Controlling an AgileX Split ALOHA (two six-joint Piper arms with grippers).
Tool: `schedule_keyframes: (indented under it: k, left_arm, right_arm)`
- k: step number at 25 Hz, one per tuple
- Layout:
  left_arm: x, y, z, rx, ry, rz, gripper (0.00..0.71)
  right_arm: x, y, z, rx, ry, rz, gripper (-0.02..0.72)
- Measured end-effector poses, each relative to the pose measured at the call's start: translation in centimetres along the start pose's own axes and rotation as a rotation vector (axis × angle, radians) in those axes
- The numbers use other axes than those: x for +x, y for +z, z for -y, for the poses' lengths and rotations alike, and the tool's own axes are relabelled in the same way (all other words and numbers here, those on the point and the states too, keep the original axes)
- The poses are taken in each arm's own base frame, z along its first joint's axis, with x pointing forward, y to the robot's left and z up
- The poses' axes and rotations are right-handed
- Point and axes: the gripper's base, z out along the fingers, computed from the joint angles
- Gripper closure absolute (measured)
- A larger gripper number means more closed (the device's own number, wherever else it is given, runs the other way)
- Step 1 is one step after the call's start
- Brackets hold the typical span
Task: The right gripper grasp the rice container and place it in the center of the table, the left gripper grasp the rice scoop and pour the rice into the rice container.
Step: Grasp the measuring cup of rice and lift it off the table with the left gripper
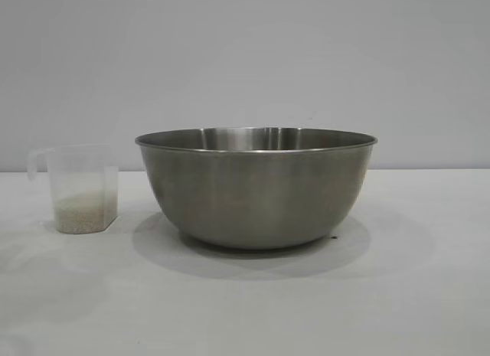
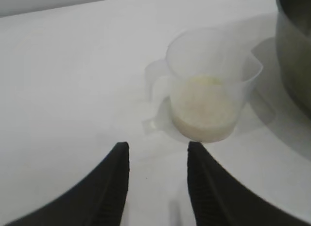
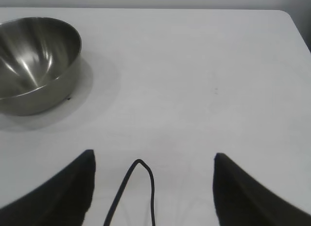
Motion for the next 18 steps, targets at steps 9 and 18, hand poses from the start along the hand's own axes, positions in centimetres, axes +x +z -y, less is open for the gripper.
schedule_keyframes:
  k: [9,18]
  left_arm:
    - [-0.2,1.6,-0.3,-0.055,-0.028,0.013,0.466]
    - [0.2,2.8,-0.2,-0.062,-0.029,0.003,0.466]
  right_arm:
    - [0.0,0.0,0.0,-0.001,0.000,0.000,0.265]
    - [0.0,0.0,0.0,-0.001,0.000,0.000,0.265]
